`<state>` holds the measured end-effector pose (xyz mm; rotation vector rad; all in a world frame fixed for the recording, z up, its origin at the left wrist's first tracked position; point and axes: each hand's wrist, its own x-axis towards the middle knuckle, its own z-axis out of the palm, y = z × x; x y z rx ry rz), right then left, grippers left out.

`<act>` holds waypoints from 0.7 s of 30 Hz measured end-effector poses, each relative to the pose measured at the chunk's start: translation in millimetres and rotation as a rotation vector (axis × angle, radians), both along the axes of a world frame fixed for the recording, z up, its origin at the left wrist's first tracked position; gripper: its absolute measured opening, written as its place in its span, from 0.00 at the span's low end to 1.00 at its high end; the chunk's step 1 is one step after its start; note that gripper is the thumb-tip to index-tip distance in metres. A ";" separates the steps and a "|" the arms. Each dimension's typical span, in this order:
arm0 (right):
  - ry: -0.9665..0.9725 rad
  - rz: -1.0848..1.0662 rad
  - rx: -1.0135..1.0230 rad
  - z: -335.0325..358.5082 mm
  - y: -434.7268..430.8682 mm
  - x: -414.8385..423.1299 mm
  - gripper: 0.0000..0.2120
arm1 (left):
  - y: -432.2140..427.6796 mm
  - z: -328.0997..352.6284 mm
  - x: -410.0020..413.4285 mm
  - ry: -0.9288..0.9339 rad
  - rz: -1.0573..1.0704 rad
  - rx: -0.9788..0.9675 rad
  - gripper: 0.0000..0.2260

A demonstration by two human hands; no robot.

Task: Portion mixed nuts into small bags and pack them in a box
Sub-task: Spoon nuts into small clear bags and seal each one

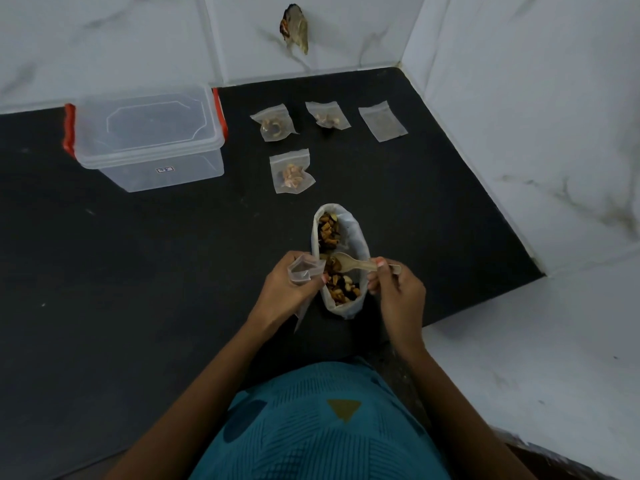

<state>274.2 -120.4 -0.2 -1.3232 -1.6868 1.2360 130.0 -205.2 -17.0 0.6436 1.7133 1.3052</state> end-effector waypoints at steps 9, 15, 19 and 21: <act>0.245 -0.247 -0.437 -7.9 12.3 -5.2 0.10 | 0.9 3.1 -2.1 -0.053 -0.049 -0.013 0.10; 0.152 -0.156 -0.220 -4.8 3.6 -9.4 0.09 | 0.7 4.1 -2.0 -0.028 -0.083 -0.004 0.12; 0.146 -0.167 -0.269 -6.0 5.9 -7.0 0.10 | 0.4 5.2 -1.6 -0.047 -0.079 0.006 0.11; 0.249 -0.249 -0.431 -7.2 9.3 -4.5 0.10 | 0.3 5.7 -1.5 -0.052 -0.070 0.004 0.11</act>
